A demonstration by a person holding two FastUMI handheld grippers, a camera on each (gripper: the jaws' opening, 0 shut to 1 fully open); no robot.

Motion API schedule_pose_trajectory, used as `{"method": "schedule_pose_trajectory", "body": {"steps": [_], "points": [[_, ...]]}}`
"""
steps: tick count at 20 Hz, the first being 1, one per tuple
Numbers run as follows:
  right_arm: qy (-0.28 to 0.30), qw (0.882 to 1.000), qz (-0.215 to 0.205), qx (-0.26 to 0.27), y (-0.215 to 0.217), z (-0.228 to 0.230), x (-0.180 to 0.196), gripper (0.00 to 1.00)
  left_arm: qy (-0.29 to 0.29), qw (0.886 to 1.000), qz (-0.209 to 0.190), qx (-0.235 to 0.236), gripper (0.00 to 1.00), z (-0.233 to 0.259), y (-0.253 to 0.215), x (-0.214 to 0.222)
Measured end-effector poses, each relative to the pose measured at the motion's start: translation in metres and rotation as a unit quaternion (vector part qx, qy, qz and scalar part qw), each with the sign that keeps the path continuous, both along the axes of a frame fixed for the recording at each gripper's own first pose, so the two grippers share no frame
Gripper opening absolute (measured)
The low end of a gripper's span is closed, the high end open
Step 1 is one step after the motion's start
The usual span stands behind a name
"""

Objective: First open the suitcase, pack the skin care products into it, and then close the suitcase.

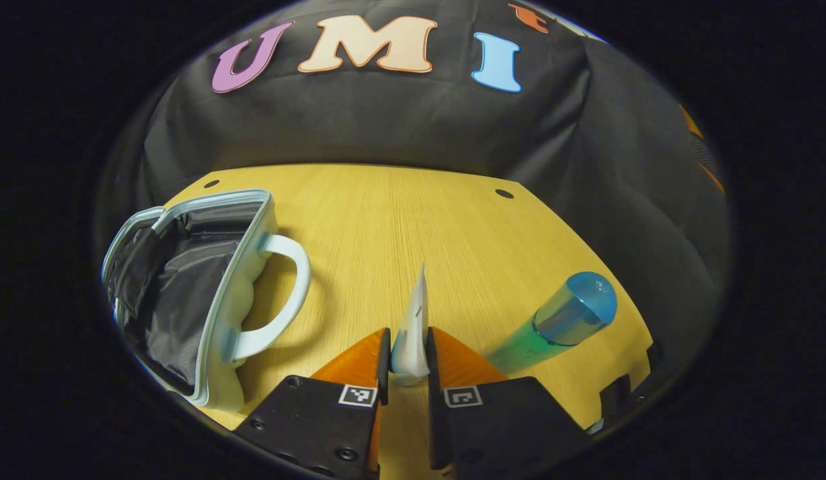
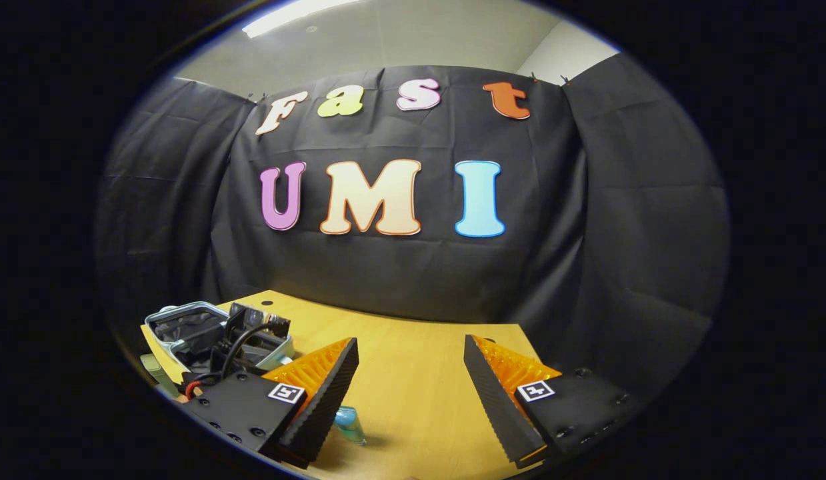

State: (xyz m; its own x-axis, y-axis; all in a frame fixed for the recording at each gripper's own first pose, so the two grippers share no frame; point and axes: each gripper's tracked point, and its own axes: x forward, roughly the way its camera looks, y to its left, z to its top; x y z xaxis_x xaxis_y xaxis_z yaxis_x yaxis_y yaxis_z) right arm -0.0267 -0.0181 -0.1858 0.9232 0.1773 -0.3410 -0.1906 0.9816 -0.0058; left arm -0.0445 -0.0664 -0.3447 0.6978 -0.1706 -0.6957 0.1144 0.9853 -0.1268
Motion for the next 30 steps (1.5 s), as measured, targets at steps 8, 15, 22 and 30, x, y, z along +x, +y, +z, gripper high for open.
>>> {"method": "schedule_pose_trajectory", "body": {"steps": [8, 15, 22, 30], "points": [[0.080, 0.996, 0.039, 0.016, 0.053, -0.090, -0.013, 1.00, -0.030, 1.000, 0.002, 0.006, 0.20, 0.073, 0.035, -0.005], [0.148, 0.986, 0.074, -0.020, 0.073, -0.175, -0.042, 1.00, -0.056, 0.998, 0.037, 0.008, 0.20, 0.126, 0.076, -0.008], [0.201, 0.977, 0.061, -0.032, 0.065, -0.223, -0.053, 0.48, -0.051, 0.995, 0.070, 0.041, 0.20, 0.139, 0.134, -0.013], [0.220, 0.971, 0.088, 0.022, 0.122, -0.176, -0.043, 0.43, 0.027, 0.992, 0.097, 0.077, 0.20, 0.105, 0.213, -0.033]]}}
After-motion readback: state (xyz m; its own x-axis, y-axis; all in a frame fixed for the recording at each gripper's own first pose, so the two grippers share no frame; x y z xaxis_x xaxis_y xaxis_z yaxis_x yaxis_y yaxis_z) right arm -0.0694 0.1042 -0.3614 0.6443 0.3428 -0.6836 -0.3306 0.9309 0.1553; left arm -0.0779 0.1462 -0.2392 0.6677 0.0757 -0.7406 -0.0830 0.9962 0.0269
